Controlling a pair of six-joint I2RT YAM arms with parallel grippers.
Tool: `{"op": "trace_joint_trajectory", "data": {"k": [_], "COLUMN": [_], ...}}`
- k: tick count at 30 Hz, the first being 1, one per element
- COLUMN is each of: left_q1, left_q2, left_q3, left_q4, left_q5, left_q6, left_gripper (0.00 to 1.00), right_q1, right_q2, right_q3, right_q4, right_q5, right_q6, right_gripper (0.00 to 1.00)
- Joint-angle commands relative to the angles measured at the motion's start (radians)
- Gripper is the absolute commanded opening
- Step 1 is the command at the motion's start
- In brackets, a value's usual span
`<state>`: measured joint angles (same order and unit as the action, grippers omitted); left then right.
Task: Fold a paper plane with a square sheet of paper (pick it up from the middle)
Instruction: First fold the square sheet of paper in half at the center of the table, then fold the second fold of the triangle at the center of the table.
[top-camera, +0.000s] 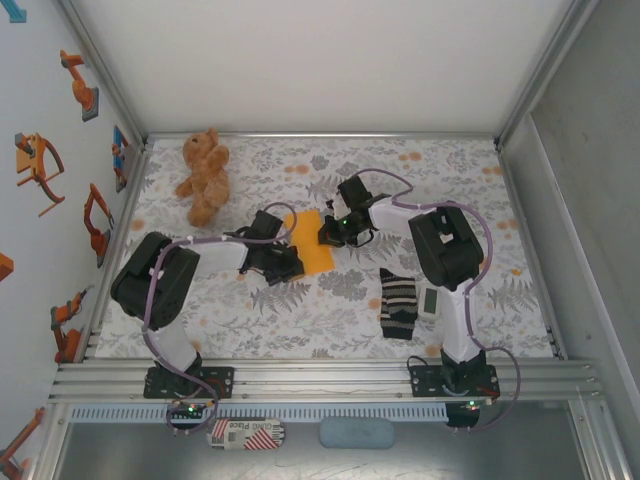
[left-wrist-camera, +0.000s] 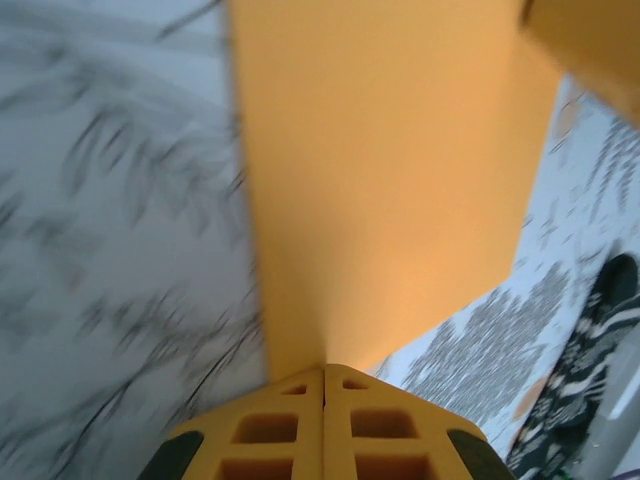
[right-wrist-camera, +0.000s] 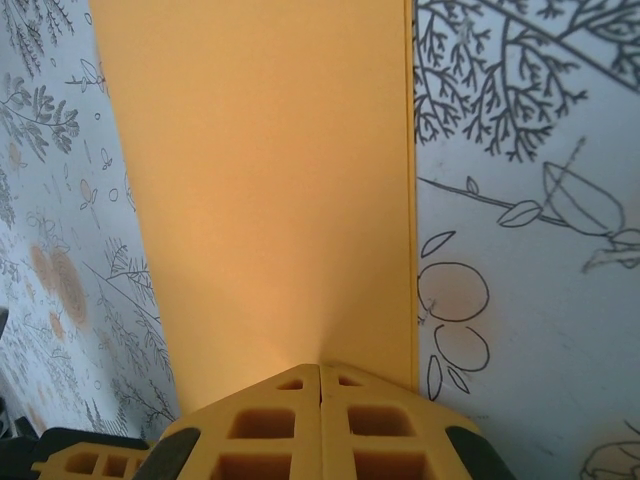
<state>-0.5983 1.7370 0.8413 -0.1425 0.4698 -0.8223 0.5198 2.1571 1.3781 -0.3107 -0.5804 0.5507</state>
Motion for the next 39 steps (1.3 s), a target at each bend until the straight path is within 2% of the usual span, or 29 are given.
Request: {"op": "trace_joint_trajectory", "data": {"k": [1,5,10,14,20,22,28,33,39], "left_q1": [0.02,0.047,0.049,0.051,0.051,0.051,0.052,0.049,0.056], "left_q2": [-0.078,-0.152,-0.168,-0.117,0.002,0.034,0.125,0.211,0.26], "left_q3": [-0.029,-0.019,0.01,0.037,0.108,0.127,0.176,0.263,0.328], "left_q4": [-0.202,-0.171,-0.057,0.081,0.205,0.253,0.338,0.313,0.164], "left_q5": [-0.052,-0.037,-0.048,-0.064,-0.059,-0.059,-0.009,0.039,-0.02], "left_q6": [0.074,0.06,-0.011,-0.088,-0.151,-0.172,-0.214,-0.203,-0.163], "left_gripper": [0.0,0.0,0.02,0.05,0.16,0.24,0.24,0.24,0.24], "right_q1": [-0.029,-0.029,-0.029,-0.029,-0.033,-0.04,-0.087,-0.118,-0.119], "right_q2": [0.136,0.104,0.033,-0.04,-0.224,-0.269,-0.382,-0.425,-0.411], "right_q3": [-0.125,-0.142,-0.134,-0.138,-0.179,-0.183,-0.295,-0.363,-0.375], "right_q4": [-0.242,-0.215,-0.189,-0.123,0.046,0.067,0.115,0.142,0.148], "right_q5": [0.387,0.373,0.306,0.236,0.163,0.165,0.225,0.236,0.209], "right_q6": [0.017,0.061,0.094,0.181,0.261,0.271,0.284,0.291,0.277], "right_gripper": [0.0,0.0,0.0,0.0,0.0,0.04,0.22,0.3,0.31]}}
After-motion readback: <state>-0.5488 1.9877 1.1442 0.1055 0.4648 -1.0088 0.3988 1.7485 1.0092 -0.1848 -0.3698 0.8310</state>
